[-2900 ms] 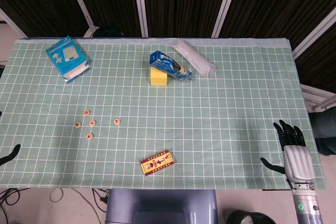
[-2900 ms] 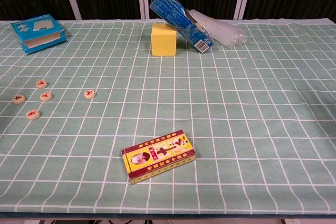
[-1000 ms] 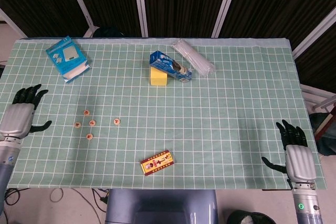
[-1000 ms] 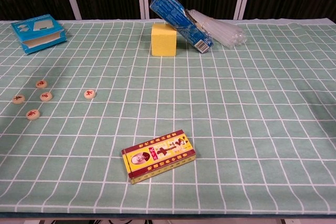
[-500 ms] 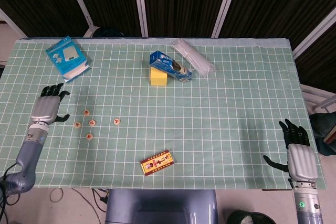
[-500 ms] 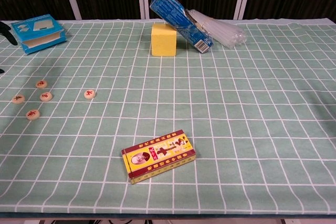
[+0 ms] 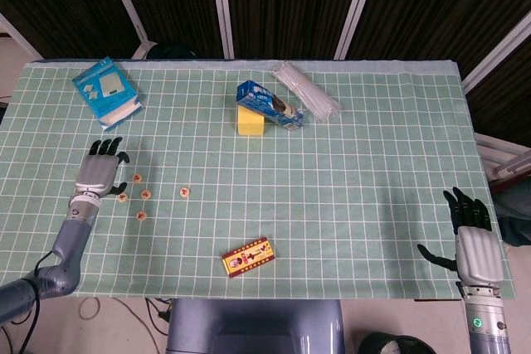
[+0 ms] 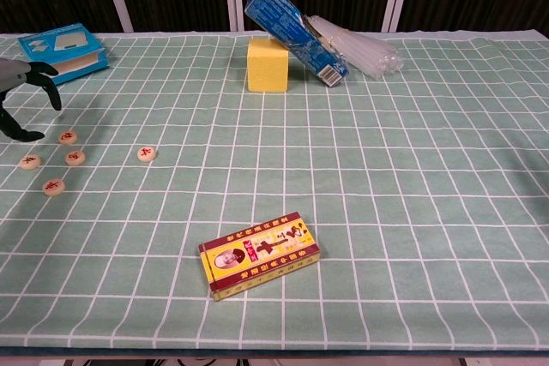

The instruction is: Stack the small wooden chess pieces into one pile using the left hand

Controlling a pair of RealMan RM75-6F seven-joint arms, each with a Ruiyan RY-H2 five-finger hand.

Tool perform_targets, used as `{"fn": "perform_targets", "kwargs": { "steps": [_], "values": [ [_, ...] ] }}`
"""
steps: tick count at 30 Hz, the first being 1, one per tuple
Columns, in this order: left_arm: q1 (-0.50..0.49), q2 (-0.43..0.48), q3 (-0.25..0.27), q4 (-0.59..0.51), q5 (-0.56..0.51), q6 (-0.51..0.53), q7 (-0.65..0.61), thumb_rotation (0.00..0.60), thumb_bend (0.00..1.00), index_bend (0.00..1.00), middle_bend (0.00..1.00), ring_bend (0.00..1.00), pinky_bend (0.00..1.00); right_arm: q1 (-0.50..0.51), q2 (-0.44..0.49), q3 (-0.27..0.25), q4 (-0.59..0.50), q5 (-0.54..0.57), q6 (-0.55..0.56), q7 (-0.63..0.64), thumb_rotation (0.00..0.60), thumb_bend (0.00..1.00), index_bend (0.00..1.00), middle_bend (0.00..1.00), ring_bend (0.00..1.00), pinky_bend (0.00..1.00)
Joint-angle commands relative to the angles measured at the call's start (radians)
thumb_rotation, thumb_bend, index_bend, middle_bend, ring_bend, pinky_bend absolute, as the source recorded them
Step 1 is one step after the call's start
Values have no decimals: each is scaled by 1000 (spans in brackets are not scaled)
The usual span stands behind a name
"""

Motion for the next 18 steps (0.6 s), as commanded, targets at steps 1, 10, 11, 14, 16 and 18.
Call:
{"fn": "perform_targets", "kwargs": {
  "steps": [1, 10, 11, 14, 16, 18],
  "values": [
    [-4, -11, 7, 8, -1, 8, 13, 600, 275, 380, 0, 0, 0, 0, 0, 2, 0, 2, 0, 2, 600, 232, 58, 13, 87, 0],
    [-17, -42, 24, 24, -10, 24, 66, 600, 306, 402, 0, 0, 0, -1, -1, 5, -2, 8, 2, 2, 600, 233, 58, 13, 87, 0],
    [-18, -47, 25, 25, -12, 25, 70, 600, 306, 402, 0, 0, 0, -1, -1, 5, -2, 9, 2, 2, 600, 233, 58, 13, 87, 0],
    [-23, -56, 24, 27, -19, 29, 81, 600, 305, 403, 0, 0, 0, 0, -1, 7, -2, 12, 1, 3, 600, 233, 58, 13, 87, 0],
    [-26, -61, 25, 30, -19, 34, 90, 600, 305, 404, 0, 0, 0, 0, 0, 7, -2, 14, 1, 4, 600, 233, 58, 13, 87, 0],
    [-28, -65, 27, 32, -20, 37, 99, 600, 307, 411, 0, 0, 0, 0, -1, 8, -2, 15, 1, 4, 600, 232, 59, 13, 87, 0]
  ]
}}
